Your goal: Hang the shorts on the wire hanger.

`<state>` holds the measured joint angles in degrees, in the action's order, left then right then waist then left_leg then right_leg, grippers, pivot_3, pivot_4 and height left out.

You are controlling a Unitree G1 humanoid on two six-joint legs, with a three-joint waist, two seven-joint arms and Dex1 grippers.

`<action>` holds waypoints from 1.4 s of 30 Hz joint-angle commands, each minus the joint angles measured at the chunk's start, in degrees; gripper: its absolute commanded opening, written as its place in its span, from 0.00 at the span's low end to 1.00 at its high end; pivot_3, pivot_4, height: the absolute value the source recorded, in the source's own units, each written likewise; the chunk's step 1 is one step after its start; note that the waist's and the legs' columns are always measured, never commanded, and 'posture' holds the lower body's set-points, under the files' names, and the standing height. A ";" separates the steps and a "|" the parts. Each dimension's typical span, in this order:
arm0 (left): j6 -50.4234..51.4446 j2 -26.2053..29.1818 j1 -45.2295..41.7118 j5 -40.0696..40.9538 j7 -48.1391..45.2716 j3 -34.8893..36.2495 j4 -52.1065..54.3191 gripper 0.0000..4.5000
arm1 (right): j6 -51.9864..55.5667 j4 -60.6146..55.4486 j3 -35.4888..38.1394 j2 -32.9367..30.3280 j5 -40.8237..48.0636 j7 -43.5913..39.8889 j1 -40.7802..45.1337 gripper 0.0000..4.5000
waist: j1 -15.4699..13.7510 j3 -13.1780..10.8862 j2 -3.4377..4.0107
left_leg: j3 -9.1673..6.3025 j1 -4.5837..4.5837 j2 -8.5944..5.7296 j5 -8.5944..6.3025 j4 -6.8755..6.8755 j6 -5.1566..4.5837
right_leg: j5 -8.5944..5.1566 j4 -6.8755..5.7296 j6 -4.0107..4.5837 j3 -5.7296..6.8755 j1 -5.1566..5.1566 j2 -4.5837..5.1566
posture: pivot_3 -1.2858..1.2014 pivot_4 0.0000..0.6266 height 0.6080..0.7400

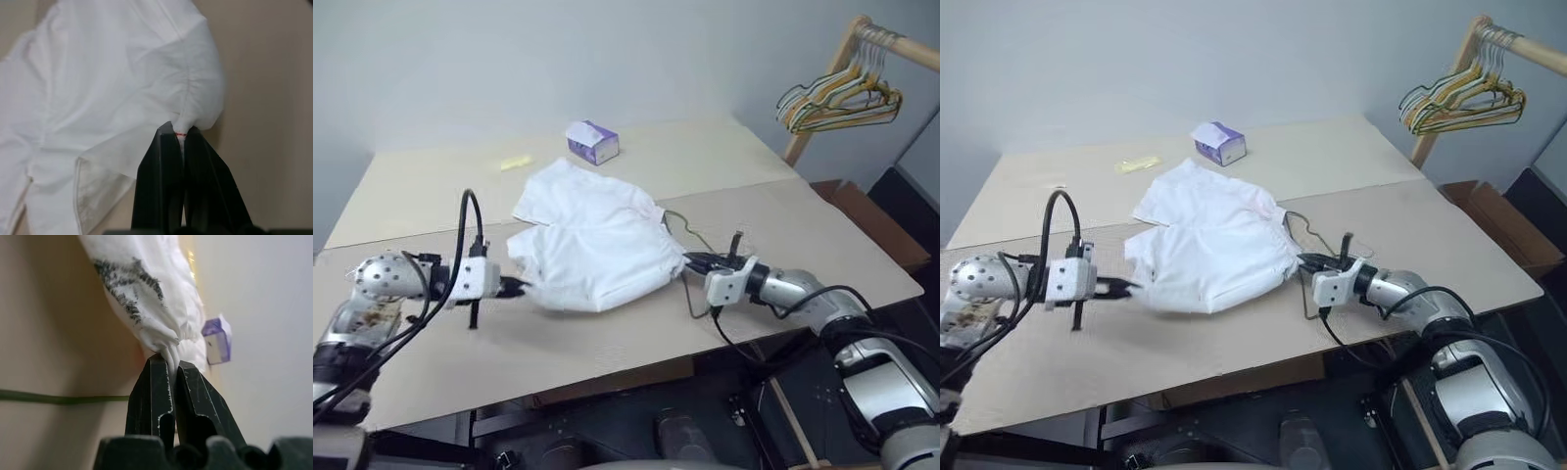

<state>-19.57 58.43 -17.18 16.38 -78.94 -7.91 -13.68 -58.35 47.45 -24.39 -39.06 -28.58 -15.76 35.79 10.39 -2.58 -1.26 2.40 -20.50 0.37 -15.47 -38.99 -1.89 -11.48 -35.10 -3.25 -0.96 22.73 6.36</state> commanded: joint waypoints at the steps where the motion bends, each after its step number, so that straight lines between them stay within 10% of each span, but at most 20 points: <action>1: 6.63 4.45 1.43 3.31 -5.69 1.53 8.06 0.00 | -1.37 -5.71 0.05 -2.61 -2.29 -1.45 -1.05 0.00 | -0.82 0.00 0.00 | 0.00 0.17 0.02 -0.01 0.03 0.01 | -0.04 0.03 0.03 0.02 -0.17 -0.02 | 0.49 0.00 1.00; 13: 19.23 8.77 8.26 7.49 -13.07 2.49 23.88 0.00 | 6.83 -25.78 2.98 -7.27 3.66 -9.78 -13.90 0.07 | -2.35 0.00 -0.01 | 0.22 0.23 0.23 -0.04 0.04 -0.02 | -0.15 0.07 0.15 0.01 -0.22 -0.16 | 0.48 0.00 1.00; 25: 24.71 18.60 12.40 19.64 -13.56 8.62 24.20 0.81 | 17.96 -43.21 8.51 -14.34 16.84 -21.88 -25.87 0.99 | -4.14 -0.02 -0.05 | 0.41 0.27 0.43 -0.08 0.04 0.04 | -0.60 0.05 -0.14 -0.03 -0.12 -0.33 | 0.49 0.00 1.00; 27: 28.82 20.44 10.63 25.54 -13.56 10.63 22.74 0.96 | 20.85 -45.08 10.95 -16.33 20.61 -23.74 -28.52 1.00 | -4.90 -0.03 -0.06 | 0.45 0.25 0.44 -0.09 0.04 0.06 | -0.64 0.02 -0.12 -0.03 -0.06 -0.33 | 0.49 0.00 1.00; 34: 40.79 7.05 -3.48 29.10 -3.79 11.53 20.25 0.99 | 52.93 -57.56 21.72 -16.29 39.54 -26.36 -35.18 1.00 | -6.92 0.01 -0.04 | 0.80 0.31 0.45 -0.10 0.01 0.08 | -0.69 -0.02 -0.11 0.01 -0.16 -0.53 | 0.49 0.00 1.00; 42: 47.07 -7.64 -10.61 26.94 6.42 9.46 21.79 0.99 | 101.33 -67.73 21.85 -10.45 41.95 -17.24 -27.00 1.00 | -6.50 0.07 -0.13 | 0.84 0.19 0.51 -0.24 -0.05 0.31 | -0.40 0.06 0.45 -0.05 -0.08 -0.75 | 0.47 0.00 1.00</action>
<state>26.95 51.26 -26.37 43.81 -73.49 1.17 6.94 33.69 -16.64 -3.10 -50.25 11.75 -34.66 6.93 3.89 -2.51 -1.40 3.24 -20.37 0.88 -15.71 -39.04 -1.57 -11.89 -35.03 -2.79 -1.01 22.71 5.58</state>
